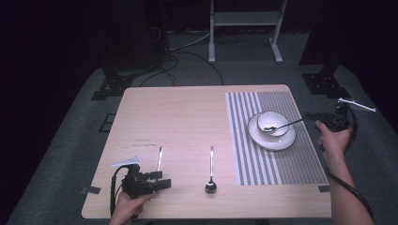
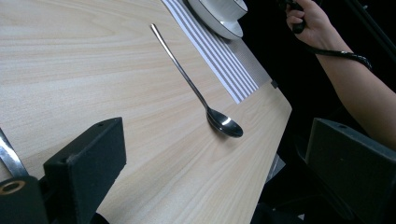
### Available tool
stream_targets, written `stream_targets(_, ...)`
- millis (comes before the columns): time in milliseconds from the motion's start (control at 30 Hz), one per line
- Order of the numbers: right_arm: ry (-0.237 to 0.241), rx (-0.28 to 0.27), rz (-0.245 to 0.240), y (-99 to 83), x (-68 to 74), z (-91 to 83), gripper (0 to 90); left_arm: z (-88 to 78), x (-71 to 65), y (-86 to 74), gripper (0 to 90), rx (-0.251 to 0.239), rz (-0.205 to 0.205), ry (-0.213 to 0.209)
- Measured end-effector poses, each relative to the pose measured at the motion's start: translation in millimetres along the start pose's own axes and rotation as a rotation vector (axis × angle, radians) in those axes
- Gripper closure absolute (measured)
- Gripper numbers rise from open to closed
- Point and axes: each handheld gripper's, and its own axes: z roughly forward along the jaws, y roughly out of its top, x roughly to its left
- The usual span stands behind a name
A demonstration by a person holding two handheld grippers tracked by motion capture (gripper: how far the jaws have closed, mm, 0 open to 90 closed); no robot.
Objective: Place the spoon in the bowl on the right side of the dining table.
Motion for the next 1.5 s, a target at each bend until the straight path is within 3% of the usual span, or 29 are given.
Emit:
stream_targets(600,0.011,0.007,0.005,-3.3,-3.5,7.4,88.1,0.1,0.2,-0.1,3.6,-0.005,-0.004,-0.001)
stream_targets(733,0.037,0.007,0.007,-3.5,-4.8,6.6,77.3,-0.3,0.6,-0.2,3.6,-0.006,-0.008,0.001)
stream_targets(1133,0.055,0.008,-0.012,-12.5,-8.1,0.9,64.1,1.1,-0.2,-0.3,3.6,0.000,-0.006,0.000)
stream_targets(1500,0.084,0.024,-0.027,-25.3,-8.8,-5.8,61.9,1.7,-0.6,-0.4,3.6,0.004,-0.002,-0.001)
